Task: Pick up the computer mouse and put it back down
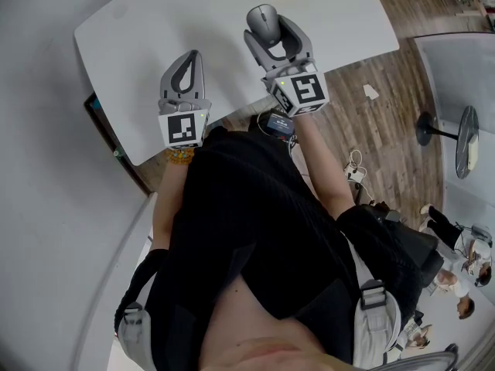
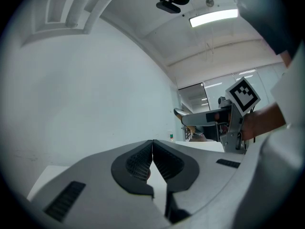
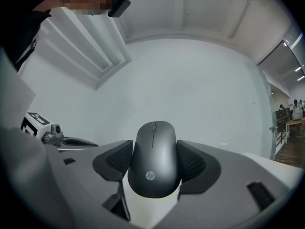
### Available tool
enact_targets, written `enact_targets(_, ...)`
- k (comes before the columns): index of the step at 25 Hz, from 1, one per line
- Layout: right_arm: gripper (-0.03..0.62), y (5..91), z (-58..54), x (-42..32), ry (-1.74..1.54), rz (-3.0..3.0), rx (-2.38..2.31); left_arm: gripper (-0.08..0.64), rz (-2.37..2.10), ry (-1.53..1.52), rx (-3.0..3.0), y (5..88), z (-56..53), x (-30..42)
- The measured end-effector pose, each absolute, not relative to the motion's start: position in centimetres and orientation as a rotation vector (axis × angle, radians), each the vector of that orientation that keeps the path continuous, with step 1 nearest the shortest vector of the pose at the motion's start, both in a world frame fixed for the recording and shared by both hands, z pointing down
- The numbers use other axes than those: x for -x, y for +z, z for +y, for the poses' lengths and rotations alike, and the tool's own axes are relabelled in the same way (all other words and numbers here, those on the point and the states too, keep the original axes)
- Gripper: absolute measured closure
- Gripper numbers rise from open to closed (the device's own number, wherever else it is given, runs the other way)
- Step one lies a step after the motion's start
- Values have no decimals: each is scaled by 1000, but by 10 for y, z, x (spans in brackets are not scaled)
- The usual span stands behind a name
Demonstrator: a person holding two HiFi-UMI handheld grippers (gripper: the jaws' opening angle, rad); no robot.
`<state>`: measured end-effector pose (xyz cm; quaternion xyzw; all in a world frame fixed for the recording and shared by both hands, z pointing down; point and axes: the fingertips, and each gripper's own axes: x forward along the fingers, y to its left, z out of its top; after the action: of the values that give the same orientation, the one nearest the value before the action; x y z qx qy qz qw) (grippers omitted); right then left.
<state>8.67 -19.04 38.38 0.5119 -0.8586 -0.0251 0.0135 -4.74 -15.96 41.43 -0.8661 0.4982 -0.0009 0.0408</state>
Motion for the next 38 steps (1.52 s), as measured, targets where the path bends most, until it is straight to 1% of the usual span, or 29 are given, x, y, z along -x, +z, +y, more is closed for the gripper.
enact_targets(23, 310, 404, -196, -83, -11, -2651, -1544, 546, 1545, -19, 2654, 415, -158, 49)
enact_targets(30, 310, 424, -198, -78, 36, -2621, -1509, 546, 1547, 21, 2647, 418, -155, 52)
enact_targets(38, 310, 455, -202, -70, 115, -2579, -1449, 546, 1561, -14, 2642, 421, -154, 58)
